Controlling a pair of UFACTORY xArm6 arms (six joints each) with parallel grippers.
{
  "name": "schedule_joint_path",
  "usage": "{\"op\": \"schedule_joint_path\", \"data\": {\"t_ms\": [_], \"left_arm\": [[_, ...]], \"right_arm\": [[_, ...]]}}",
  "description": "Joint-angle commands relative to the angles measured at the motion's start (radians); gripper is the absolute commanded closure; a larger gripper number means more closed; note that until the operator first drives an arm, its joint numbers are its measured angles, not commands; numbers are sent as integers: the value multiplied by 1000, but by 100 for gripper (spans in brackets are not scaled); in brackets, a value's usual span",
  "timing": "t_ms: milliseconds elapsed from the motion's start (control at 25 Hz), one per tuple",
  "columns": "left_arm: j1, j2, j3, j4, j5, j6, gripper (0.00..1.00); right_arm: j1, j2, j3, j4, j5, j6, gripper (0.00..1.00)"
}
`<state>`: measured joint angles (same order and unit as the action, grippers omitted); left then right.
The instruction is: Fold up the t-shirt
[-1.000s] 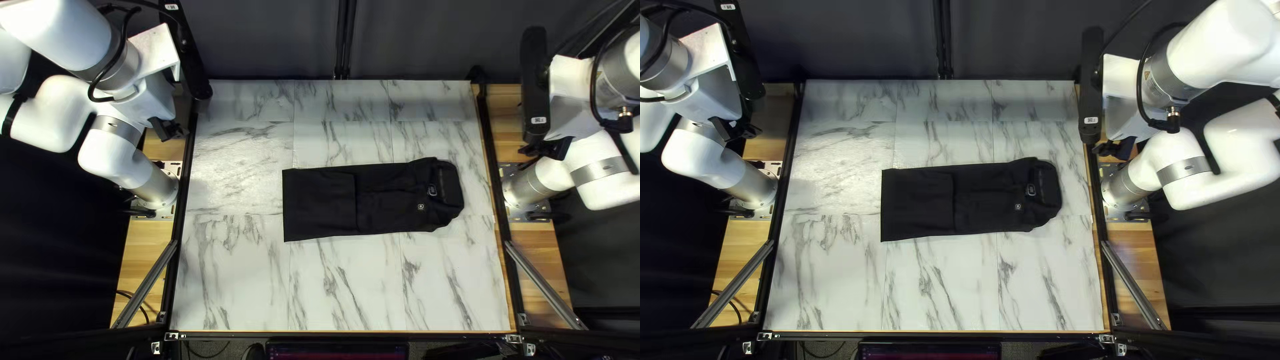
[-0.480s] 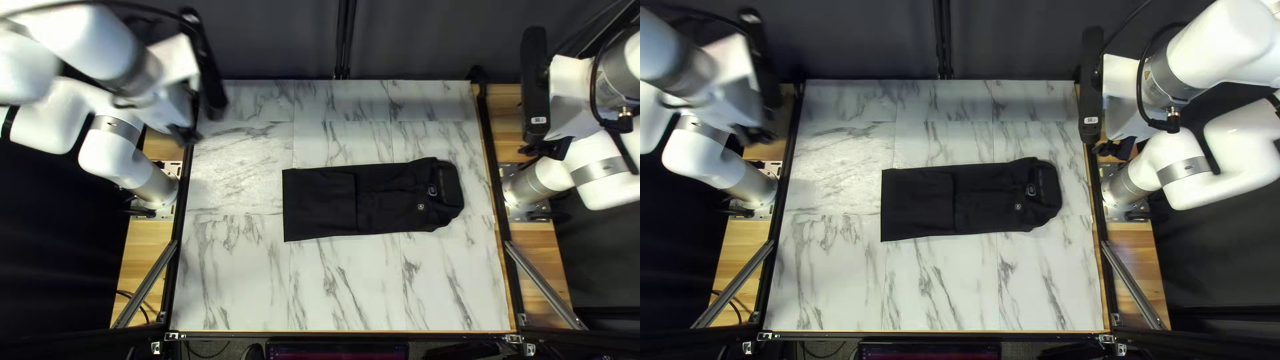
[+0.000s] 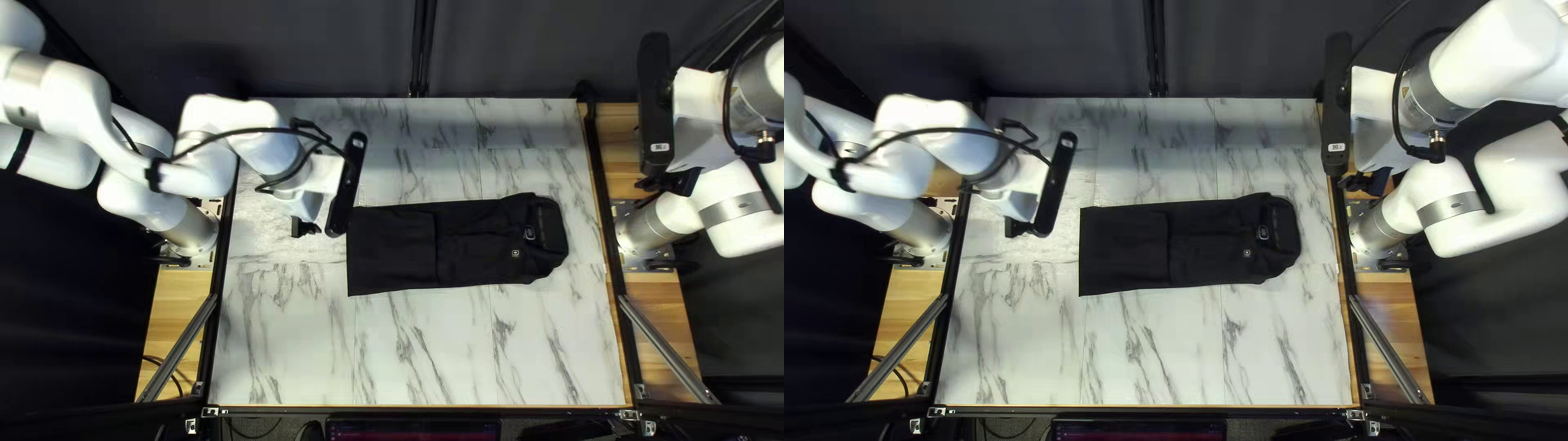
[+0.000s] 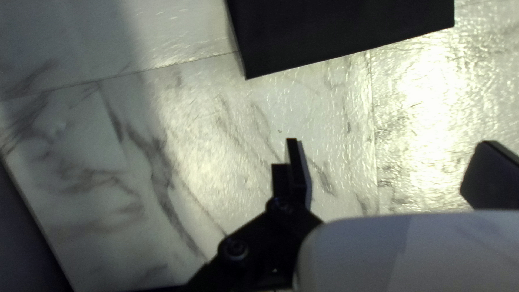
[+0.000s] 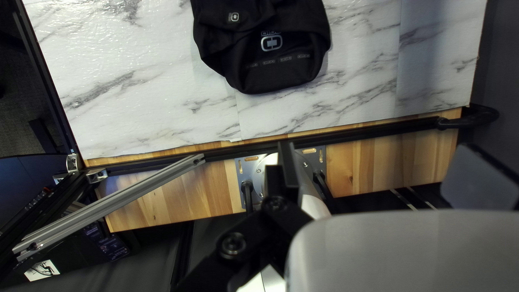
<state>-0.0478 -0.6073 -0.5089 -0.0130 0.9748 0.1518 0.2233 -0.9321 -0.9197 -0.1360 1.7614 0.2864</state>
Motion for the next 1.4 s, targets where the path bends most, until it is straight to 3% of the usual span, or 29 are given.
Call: {"op": "schedule_joint_path", "data": {"t_ms": [40, 200, 360, 800, 1000, 1080, 1400], "left_arm": [[-20, 98, -26, 20, -63, 46, 0], [-63, 256, -78, 110, -132, 176, 0], [-180, 362, -127, 341, -143, 170, 0], [-186, 365, -128, 354, -141, 169, 0], [-242, 402, -114, 512, -191, 183, 0], [-276, 407, -92, 649, -179, 192, 0], [-283, 416, -92, 661, -164, 173, 0]], "right_arm": [[0, 0, 0, 0, 0, 0, 0], [0, 0, 0, 0, 0, 0, 0], [0, 0, 0, 0, 0, 0, 0], [0, 0, 0, 0, 0, 0, 0], [0, 0, 0, 0, 0, 0, 0], [0, 0, 0, 0, 0, 0, 0], [0, 0, 0, 0, 0, 0, 0]]}}
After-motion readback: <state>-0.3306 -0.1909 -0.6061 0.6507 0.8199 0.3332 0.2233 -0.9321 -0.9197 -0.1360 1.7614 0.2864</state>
